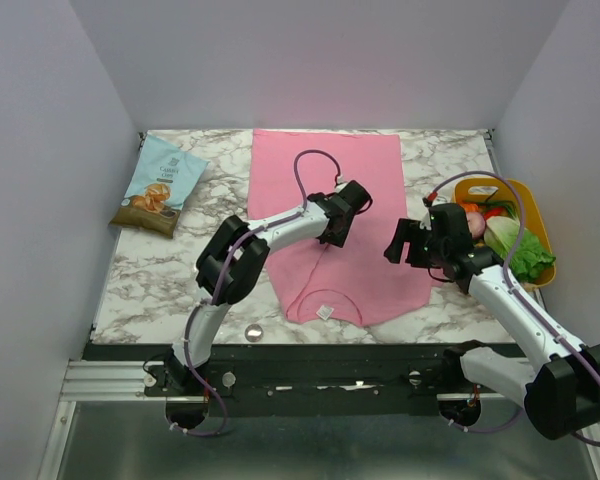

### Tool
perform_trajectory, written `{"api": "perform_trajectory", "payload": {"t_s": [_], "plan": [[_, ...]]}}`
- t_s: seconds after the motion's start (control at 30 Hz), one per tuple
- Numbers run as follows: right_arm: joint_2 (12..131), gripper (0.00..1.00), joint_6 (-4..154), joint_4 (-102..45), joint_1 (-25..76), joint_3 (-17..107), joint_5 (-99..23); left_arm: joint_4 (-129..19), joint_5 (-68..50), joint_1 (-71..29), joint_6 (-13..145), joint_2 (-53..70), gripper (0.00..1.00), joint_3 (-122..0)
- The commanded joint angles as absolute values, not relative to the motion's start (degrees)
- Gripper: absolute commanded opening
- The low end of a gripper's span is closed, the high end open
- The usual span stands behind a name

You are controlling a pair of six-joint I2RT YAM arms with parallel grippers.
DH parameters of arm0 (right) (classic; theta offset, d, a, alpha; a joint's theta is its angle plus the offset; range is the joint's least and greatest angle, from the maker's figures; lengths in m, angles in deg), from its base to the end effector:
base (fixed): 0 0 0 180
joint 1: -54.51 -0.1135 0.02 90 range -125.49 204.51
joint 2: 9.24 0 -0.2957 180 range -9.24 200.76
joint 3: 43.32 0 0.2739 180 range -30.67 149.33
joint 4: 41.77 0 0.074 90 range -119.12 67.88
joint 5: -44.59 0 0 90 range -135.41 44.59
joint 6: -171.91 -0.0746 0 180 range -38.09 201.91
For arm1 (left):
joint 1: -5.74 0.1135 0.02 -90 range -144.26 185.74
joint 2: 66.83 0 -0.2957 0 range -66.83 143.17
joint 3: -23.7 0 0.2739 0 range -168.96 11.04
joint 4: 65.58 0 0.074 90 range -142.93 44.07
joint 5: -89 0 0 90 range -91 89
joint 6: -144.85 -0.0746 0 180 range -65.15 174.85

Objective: Pin the brooch onto the clothing

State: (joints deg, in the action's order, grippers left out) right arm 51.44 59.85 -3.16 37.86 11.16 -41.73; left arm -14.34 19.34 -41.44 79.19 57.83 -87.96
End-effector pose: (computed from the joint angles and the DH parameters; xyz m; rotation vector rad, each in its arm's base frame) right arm 0.2408 0.0770 0.2371 0.0808 2.3862 0.4016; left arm 0.3708 -0.3620 0.1655 0.4062 2.5444 0.0307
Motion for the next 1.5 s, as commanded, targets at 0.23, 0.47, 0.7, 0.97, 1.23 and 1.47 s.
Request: {"api": "perform_trajectory", "payload": {"t_s": [0.23, 0.47, 0.7, 0.97, 1.23, 1.47], "plan": [[50.8, 0.86, 59.5, -2.0, 38.5, 12.0, -42.2, -15.8, 19.4, -41.6, 78.1, 61.0, 0.47, -90.7], [50.4, 0.86, 59.9, -1.8, 38.5, 12.3, -42.2, -15.8, 21.2, -41.4, 78.7, 61.1, 0.13, -89.9], [50.1, 0.86, 59.9, -1.8, 38.6, 11.9, -41.6, -17.6, 23.7, -41.0, 79.6, 55.9, 0.0, -86.8], [50.3, 0.86, 59.9, -2.6, 38.5, 11.3, -40.1, -21.1, 25.2, -40.0, 81.3, 46.3, 0.0, -80.2], [50.9, 0.86, 60.2, -3.5, 38.5, 11.0, -37.3, -22.6, 26.3, -36.3, 84.9, 37.2, 0.0, -70.5], [51.6, 0.88, 60.4, -5.8, 38.6, 9.8, -33.2, -23.6, 26.3, -29.7, 89.9, 21.7, 0.0, -53.5]]}}
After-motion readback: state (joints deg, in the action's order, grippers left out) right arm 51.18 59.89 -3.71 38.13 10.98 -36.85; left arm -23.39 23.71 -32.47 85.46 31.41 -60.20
